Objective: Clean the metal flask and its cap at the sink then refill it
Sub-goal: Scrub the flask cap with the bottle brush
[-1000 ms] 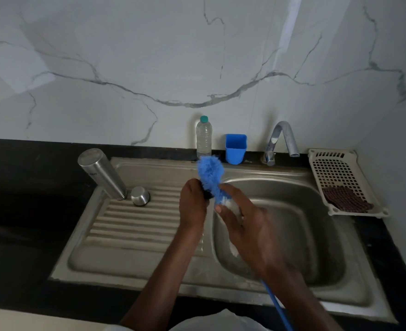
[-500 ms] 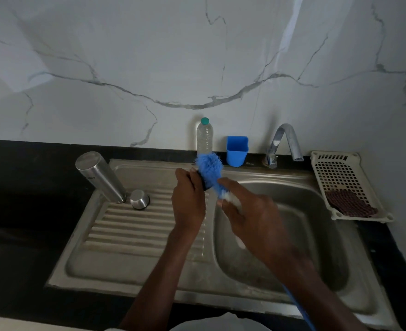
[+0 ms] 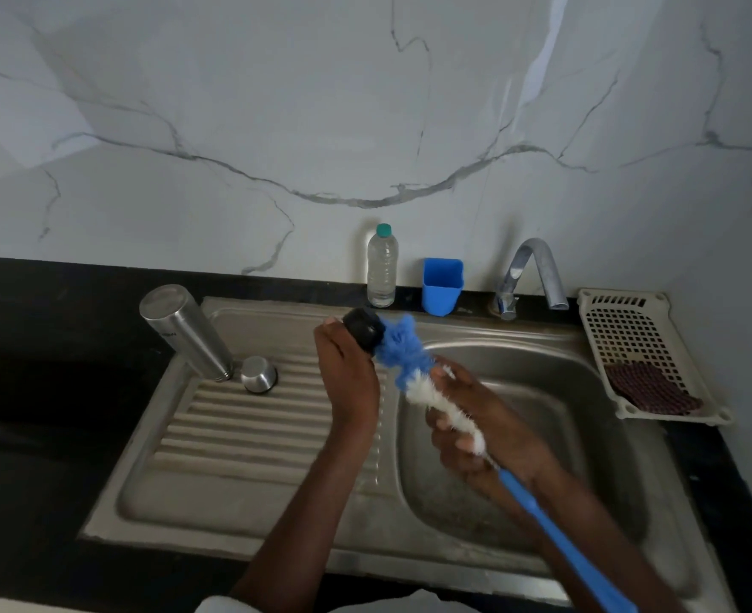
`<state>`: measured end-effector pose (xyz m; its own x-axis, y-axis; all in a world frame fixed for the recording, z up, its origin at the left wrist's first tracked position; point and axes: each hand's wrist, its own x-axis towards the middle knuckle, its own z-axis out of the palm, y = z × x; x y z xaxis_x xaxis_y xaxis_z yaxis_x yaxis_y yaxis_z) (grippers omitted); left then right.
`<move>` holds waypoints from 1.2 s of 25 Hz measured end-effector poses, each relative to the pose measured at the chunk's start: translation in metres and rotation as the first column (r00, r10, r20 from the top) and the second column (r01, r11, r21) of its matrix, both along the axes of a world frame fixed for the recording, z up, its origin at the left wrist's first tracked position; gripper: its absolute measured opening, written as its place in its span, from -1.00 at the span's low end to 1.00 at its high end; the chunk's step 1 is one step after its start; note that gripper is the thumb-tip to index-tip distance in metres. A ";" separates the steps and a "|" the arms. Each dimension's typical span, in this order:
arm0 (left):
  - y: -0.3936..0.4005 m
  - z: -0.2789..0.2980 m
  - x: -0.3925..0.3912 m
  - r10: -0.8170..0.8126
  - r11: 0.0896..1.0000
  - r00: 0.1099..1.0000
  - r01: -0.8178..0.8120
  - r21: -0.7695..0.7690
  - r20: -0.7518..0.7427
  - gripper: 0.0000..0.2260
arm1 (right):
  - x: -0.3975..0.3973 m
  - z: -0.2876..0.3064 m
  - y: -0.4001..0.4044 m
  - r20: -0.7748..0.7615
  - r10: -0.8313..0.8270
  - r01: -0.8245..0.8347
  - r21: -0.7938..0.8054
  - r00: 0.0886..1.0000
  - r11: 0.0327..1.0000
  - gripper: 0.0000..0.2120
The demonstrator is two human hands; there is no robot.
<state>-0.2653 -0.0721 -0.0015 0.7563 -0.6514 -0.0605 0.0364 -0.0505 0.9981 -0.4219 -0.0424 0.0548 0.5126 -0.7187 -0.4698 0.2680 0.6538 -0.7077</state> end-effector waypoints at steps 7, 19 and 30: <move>0.000 -0.015 0.003 -0.091 0.969 0.979 0.045 0.243 0.181 -0.72 | 0.007 -0.016 0.011 -0.575 -0.255 -0.171 -0.582 0.777 0.795 -0.71; 0.014 -0.009 0.053 -0.377 0.913 0.824 0.407 -0.020 -0.424 -0.70 | 0.051 -0.005 -0.014 -0.389 -0.111 -0.015 -0.307 0.914 0.952 -0.71; 0.025 -0.047 0.139 -0.363 0.931 0.929 0.365 0.010 -0.069 -0.41 | 0.064 -0.031 0.012 0.532 -0.040 -0.206 0.395 0.846 0.895 -0.78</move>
